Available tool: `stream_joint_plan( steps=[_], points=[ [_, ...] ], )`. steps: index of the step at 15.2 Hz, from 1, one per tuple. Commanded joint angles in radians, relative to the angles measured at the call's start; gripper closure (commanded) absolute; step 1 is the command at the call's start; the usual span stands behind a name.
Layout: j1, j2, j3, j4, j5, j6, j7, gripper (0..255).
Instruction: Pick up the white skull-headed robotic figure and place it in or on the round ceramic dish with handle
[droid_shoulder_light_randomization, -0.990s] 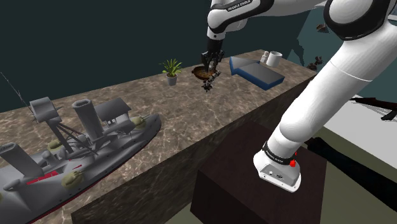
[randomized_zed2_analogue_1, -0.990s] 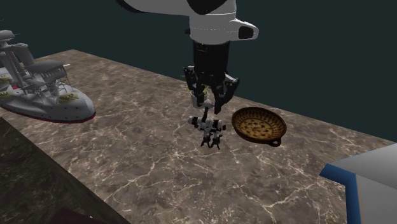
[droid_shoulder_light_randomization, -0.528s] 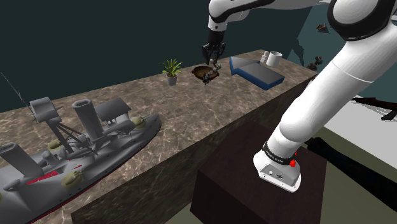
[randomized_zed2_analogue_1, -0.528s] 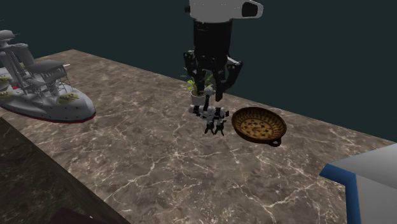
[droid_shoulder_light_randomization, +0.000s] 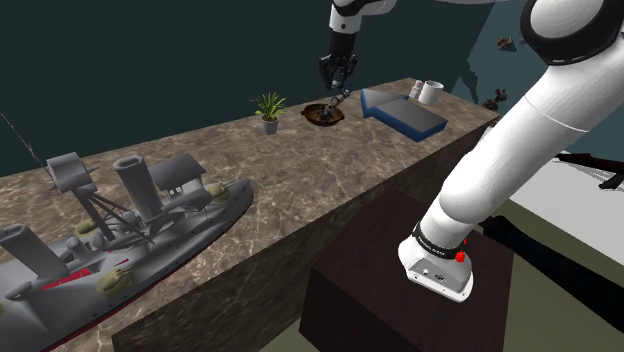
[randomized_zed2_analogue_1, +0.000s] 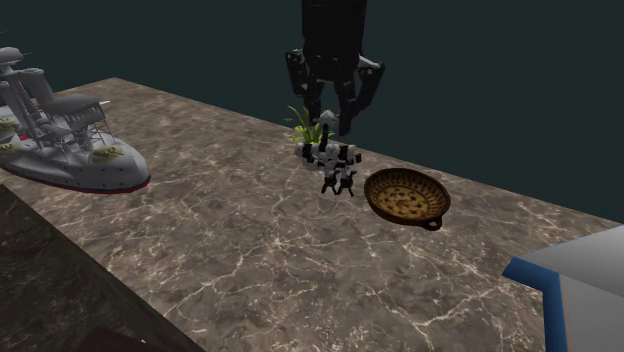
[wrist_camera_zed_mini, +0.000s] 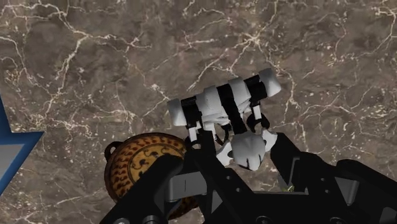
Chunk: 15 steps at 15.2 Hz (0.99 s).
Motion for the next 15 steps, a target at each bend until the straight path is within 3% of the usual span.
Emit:
stream_joint_plan(
  steps=[1, 2, 8, 15],
  points=[
    [0.000, 0.002, -0.001, 0.030, 0.000, -0.028, -0.002, 255],
    [0.000, 0.002, 0.000, 0.039, 0.000, -0.037, -0.002, 255],
    [-0.037, 0.216, -0.051, 0.337, 0.039, -0.125, -0.099, 255],
    [-0.122, 0.534, -0.087, 0.827, 0.119, -0.305, -0.201, 255]
  ],
)
